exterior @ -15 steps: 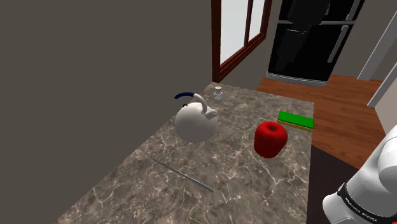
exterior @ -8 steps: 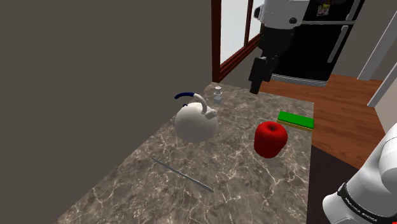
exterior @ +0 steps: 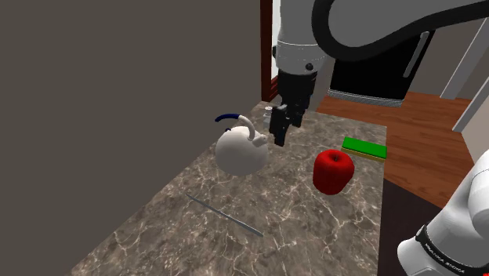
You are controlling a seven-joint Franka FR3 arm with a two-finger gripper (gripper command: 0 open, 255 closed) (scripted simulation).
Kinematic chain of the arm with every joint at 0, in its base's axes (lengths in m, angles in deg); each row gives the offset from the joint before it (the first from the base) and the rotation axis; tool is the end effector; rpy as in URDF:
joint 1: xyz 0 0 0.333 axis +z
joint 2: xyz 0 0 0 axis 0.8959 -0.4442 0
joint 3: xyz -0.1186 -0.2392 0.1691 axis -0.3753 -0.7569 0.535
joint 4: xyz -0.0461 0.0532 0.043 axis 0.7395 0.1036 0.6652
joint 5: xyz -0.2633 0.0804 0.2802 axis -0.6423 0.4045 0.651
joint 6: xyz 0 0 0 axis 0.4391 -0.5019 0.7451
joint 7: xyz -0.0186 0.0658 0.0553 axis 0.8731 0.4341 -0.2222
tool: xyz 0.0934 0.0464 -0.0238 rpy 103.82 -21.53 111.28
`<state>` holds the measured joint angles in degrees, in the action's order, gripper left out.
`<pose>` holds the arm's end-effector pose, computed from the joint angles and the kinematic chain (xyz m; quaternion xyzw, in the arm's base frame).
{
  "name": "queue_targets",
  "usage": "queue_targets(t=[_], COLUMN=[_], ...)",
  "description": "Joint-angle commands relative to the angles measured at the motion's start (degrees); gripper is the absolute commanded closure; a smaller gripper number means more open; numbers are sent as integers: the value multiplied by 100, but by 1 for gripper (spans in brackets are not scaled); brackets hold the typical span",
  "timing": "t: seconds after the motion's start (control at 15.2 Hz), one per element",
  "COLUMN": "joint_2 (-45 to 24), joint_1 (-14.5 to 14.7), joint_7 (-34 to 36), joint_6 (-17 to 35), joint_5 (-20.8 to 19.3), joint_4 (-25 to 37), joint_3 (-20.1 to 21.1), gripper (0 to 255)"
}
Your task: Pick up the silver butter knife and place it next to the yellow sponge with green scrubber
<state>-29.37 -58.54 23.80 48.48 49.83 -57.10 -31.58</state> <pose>0.3646 0.2075 0.5335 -0.9911 -0.1308 -0.0233 0.0079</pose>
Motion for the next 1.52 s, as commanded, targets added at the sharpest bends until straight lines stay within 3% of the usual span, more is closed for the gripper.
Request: queue_targets(t=[0.0,0.53,1.06,1.45], joint_2=[-354,-1897,-3764,-3957], joint_1=[26,120,501,558], joint_7=[183,1058,2164,2262], joint_6=[250,942,1309,1661], joint_5=[-12,-429,-1463,-1603], joint_4=[59,633,1603,1406], joint_3=[225,1047,1502,1454], gripper=[0,0,0,0])
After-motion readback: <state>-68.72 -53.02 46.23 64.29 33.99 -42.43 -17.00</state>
